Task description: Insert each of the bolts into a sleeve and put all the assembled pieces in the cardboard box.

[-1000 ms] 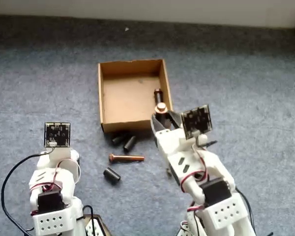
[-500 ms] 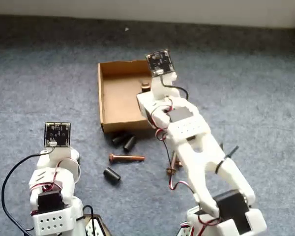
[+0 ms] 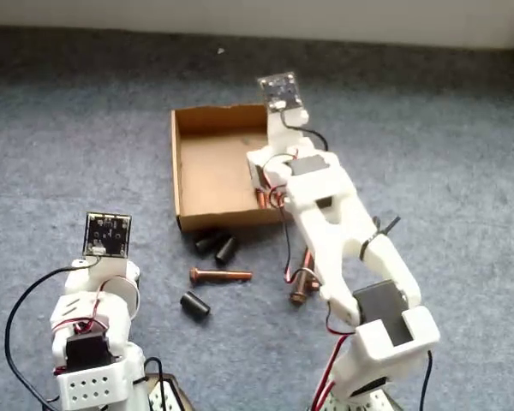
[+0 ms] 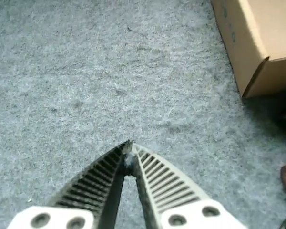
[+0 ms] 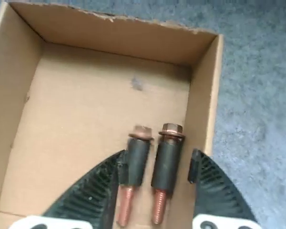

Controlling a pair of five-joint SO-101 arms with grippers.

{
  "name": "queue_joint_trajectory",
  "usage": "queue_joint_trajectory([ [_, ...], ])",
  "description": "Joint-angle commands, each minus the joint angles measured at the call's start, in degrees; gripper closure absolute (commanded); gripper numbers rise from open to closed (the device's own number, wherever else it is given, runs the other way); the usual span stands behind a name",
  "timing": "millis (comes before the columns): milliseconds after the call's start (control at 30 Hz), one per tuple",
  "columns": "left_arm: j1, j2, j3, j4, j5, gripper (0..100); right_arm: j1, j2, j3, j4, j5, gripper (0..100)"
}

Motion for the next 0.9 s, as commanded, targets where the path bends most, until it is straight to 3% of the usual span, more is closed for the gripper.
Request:
queue_joint_trajectory([
  [0, 1.01, -0.48, 0.66, -1.23, -0.62, 99, 0.48, -1.63, -9.27, 11.56, -0.53, 79.6],
  [200, 1.01, -0.48, 0.66, -1.23, -0.7, 99, -3.47, -1.63, -19.21, 33.54, -0.62, 86.3],
  [333, 1.01, -0.48, 0.66, -1.23, -0.7, 99, -9.71, -1.63, -20.44, 41.71, -0.7, 92.8],
  [667, 1.01, -0.48, 0.66, -1.23, -0.7, 99, -17.8, -1.01, -19.82, 45.14, -21.01, 93.8],
  [867, 1.01, -0.48, 0.66, -1.23, -0.79, 99, -18.95, -1.01, -12.7, 40.84, -29.1, 84.9],
])
